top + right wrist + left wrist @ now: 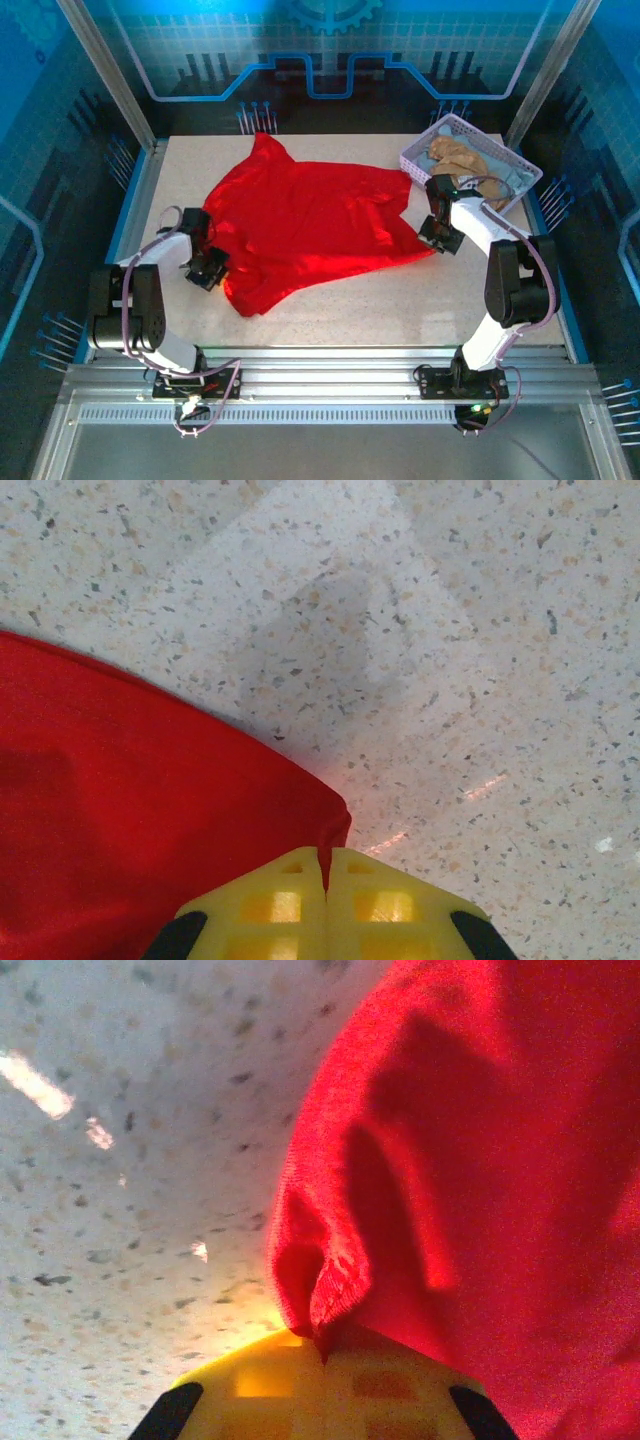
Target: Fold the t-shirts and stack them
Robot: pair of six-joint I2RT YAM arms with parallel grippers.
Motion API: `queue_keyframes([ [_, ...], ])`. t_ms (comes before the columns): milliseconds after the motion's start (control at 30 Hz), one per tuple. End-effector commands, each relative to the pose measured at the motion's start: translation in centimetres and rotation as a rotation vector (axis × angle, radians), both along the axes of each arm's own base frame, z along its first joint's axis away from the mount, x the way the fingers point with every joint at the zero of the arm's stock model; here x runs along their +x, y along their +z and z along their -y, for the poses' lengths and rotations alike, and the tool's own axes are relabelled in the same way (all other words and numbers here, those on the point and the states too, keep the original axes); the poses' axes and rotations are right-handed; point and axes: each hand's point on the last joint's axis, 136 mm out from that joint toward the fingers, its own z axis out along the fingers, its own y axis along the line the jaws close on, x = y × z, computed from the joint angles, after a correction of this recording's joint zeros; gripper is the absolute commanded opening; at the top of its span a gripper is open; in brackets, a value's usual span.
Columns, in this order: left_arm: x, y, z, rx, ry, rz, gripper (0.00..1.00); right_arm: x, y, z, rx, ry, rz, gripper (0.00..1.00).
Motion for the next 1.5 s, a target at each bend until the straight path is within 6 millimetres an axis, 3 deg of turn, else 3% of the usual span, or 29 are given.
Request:
queue_keyframes([
  [0,4.6,7.0,-1.2,0.069,-0.006,0.235,0.00,2.0,2.0,0.5,0.008,-0.003,0.073,0.00],
  [67,5.6,10.9,-1.2,0.089,-0.016,0.335,0.00,2.9,3.2,0.8,-0.002,-0.006,0.107,0.00],
  [167,4.7,13.8,-0.7,0.082,-0.013,0.384,0.00,3.9,4.8,1.7,-0.015,-0.022,0.153,0.00],
  [367,-0.5,16.3,-0.1,0.081,0.017,0.464,0.00,4.6,8.3,4.6,-0.066,-0.075,0.252,0.00],
  [467,-2.0,17.5,-0.4,0.102,0.021,0.550,0.00,4.6,9.0,5.7,-0.069,-0.088,0.275,0.00],
  [533,-2.3,17.9,-0.4,0.110,0.017,0.579,0.00,4.5,9.0,6.1,-0.068,-0.097,0.274,0.00],
  [667,-0.9,18.8,-0.1,0.093,0.008,0.647,0.00,4.9,8.8,6.3,-0.064,-0.105,0.280,0.00],
  [767,0.9,17.2,-0.4,0.113,-0.004,0.608,0.00,5.9,7.8,5.9,-0.045,-0.094,0.258,0.00],
  [967,7.5,10.2,-0.9,0.125,-0.061,0.446,0.00,8.0,5.0,4.3,-0.027,-0.064,0.174,0.00],
  [1067,10.6,7.1,-2.0,0.168,-0.095,0.346,0.00,8.8,4.4,3.6,-0.035,-0.057,0.152,0.00],
  [1100,11.4,6.7,-2.3,0.171,-0.097,0.324,0.09,8.9,4.5,3.3,-0.038,-0.053,0.150,0.00],
  [1167,12.1,7.0,-2.9,0.211,-0.095,0.279,0.45,9.2,4.6,2.9,-0.048,-0.044,0.144,0.00],
  [1233,11.5,8.3,-2.7,0.255,-0.117,0.268,0.55,9.4,4.7,2.6,-0.054,-0.034,0.138,0.00],
  [1300,9.3,8.7,-1.7,0.268,-0.148,0.236,0.56,9.2,4.6,2.4,-0.055,-0.033,0.131,0.00],
  [1467,-0.6,4.9,3.1,0.127,-0.172,0.027,0.56,8.3,4.7,2.0,-0.035,-0.029,0.133,0.00],
])
